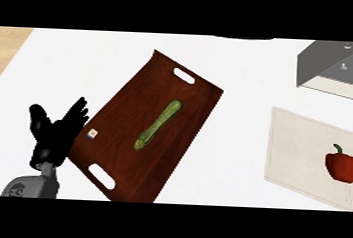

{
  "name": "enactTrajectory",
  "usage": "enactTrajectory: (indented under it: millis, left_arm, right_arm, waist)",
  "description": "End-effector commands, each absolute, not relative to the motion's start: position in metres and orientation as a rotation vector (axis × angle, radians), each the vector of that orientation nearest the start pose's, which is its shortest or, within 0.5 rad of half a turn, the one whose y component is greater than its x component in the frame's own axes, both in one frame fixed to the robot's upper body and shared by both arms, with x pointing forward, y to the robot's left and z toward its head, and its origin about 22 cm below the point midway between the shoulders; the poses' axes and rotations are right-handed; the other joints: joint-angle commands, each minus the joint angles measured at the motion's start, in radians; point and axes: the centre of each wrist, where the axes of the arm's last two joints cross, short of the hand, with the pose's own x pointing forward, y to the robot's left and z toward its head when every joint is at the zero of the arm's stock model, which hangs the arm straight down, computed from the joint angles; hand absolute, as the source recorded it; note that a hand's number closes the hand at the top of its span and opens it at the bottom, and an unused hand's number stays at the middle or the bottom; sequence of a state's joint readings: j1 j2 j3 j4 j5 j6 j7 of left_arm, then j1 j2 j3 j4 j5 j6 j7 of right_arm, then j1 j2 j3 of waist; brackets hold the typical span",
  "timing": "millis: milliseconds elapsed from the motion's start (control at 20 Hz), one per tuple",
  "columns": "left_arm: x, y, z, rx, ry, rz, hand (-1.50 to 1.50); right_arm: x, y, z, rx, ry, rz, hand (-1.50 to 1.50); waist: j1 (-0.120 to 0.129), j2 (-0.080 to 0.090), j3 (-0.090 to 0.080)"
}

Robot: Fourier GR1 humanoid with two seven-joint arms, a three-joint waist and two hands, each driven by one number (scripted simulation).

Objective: Pick the can from the placemat and place it in the tiered shelf

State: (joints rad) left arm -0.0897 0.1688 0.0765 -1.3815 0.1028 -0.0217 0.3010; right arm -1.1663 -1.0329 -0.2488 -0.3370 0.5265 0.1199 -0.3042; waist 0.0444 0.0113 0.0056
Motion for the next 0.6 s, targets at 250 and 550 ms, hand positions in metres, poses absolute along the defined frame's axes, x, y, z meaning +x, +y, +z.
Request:
enactTrajectory:
  millis: [250, 550]
  left_arm:
    - [0.249, 0.282, -0.022, 0.066, -1.130, 0.034, 0.00]
    - [0.254, 0.277, -0.024, 0.081, -1.119, 0.003, 0.00]
  right_arm:
    - [0.366, -0.502, 0.321, -0.922, -1.690, 0.098, -1.50]
    - [0.358, -0.512, 0.320, -0.766, -1.780, -0.065, -1.50]
  waist:
    - [0.002, 0.002, -0.004]
    - [-0.004, 0.006, -0.003]
